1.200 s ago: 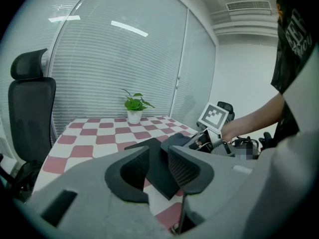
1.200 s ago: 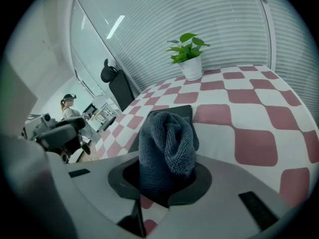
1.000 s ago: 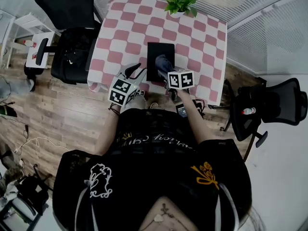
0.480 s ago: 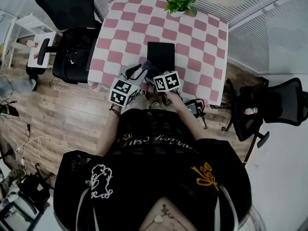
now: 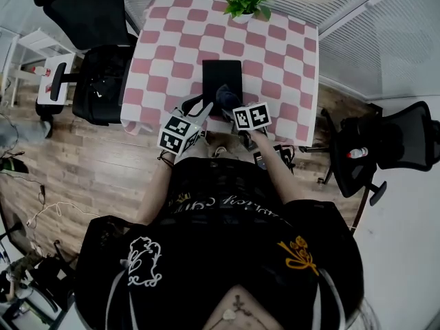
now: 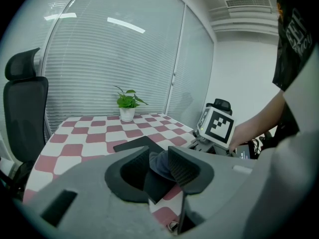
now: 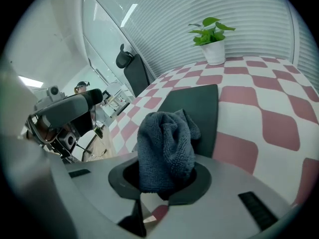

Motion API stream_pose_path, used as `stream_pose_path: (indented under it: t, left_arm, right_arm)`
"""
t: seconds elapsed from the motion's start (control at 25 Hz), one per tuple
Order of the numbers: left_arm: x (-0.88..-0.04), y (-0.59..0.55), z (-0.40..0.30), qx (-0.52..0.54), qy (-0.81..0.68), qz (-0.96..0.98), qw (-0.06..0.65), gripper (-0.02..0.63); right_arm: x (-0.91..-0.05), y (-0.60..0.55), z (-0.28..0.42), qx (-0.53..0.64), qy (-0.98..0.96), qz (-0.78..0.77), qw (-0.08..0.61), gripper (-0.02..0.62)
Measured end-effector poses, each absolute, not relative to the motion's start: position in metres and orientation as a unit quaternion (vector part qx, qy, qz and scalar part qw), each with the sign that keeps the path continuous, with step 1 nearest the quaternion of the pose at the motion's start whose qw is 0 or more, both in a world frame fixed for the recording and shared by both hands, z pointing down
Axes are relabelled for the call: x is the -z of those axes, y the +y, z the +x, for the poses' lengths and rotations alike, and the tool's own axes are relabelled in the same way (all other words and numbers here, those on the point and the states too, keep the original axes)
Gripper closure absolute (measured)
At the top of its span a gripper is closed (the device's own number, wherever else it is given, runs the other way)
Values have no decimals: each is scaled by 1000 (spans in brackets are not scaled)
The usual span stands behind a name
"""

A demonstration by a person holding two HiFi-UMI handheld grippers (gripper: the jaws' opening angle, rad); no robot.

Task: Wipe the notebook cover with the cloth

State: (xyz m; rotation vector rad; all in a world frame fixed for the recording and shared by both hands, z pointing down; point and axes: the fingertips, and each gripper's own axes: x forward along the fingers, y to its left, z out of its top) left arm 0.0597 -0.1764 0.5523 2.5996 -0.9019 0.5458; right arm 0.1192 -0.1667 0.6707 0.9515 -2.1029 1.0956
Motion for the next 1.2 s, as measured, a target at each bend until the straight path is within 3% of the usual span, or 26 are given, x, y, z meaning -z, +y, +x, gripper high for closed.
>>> stream_pose_path:
  t: [0.6, 0.84, 1.2]
  left_arm:
    - [-544, -155, 62, -183, -349, 905, 160, 492]
    - [-525, -141, 54, -156, -386, 895, 159, 492]
    - [-488, -99, 52, -131, -421, 886, 144, 492]
  right_arm:
    - [-670, -160, 188, -402, -763, 416, 288, 514]
    - [-613, -158, 182, -384, -796, 417, 211, 514]
    - [-558, -122, 143, -329, -850, 374, 168, 514]
